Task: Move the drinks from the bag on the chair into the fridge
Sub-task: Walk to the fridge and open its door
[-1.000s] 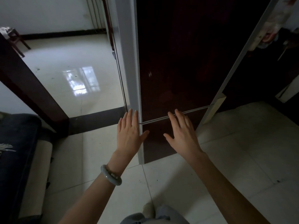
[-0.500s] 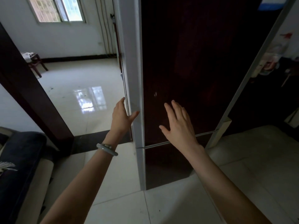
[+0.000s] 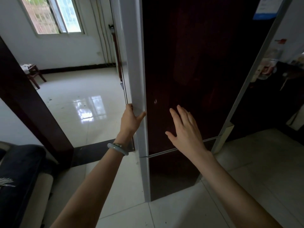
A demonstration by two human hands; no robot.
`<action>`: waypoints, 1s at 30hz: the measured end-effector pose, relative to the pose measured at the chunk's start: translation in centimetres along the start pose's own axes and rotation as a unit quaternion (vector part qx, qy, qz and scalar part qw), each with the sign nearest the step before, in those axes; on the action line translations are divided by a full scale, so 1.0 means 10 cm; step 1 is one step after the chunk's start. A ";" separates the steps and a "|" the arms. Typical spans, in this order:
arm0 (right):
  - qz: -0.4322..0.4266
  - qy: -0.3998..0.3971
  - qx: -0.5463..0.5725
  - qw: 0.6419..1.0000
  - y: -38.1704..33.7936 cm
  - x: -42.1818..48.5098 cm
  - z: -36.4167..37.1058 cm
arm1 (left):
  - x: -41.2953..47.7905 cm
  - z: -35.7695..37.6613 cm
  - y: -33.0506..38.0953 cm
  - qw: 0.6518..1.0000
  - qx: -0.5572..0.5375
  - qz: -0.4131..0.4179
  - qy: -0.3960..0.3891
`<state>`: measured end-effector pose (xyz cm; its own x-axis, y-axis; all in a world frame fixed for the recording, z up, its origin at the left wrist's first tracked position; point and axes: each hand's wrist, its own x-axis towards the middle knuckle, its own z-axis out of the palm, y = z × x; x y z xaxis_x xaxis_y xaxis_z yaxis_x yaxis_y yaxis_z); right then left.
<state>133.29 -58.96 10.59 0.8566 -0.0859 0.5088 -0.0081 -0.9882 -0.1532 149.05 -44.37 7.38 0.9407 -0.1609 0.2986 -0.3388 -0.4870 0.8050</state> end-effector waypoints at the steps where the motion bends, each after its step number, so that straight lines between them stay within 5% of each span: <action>1: -0.002 0.004 0.001 1.000 -0.01 -0.01 -0.01 | -0.01 0.01 0.02 1.000 0.005 -0.001 0.005; 7: -0.004 0.017 -0.004 1.000 -0.01 -0.13 -0.07 | -0.25 -0.04 0.07 0.999 0.020 0.037 0.012; 19: 0.016 0.008 -0.005 1.000 0.25 -0.83 -0.42 | -1.48 0.07 0.23 0.956 0.138 0.242 -0.086; 30: 0.044 -0.011 0.025 0.999 0.78 -1.98 -1.18 | -2.74 0.61 0.97 0.926 0.192 0.303 -0.119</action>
<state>110.19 -66.46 9.32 0.8644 -0.1689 0.4736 -0.0588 -0.9694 -0.2385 120.11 -49.94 3.88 0.5721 -0.6671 0.4772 -0.8179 -0.5077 0.2709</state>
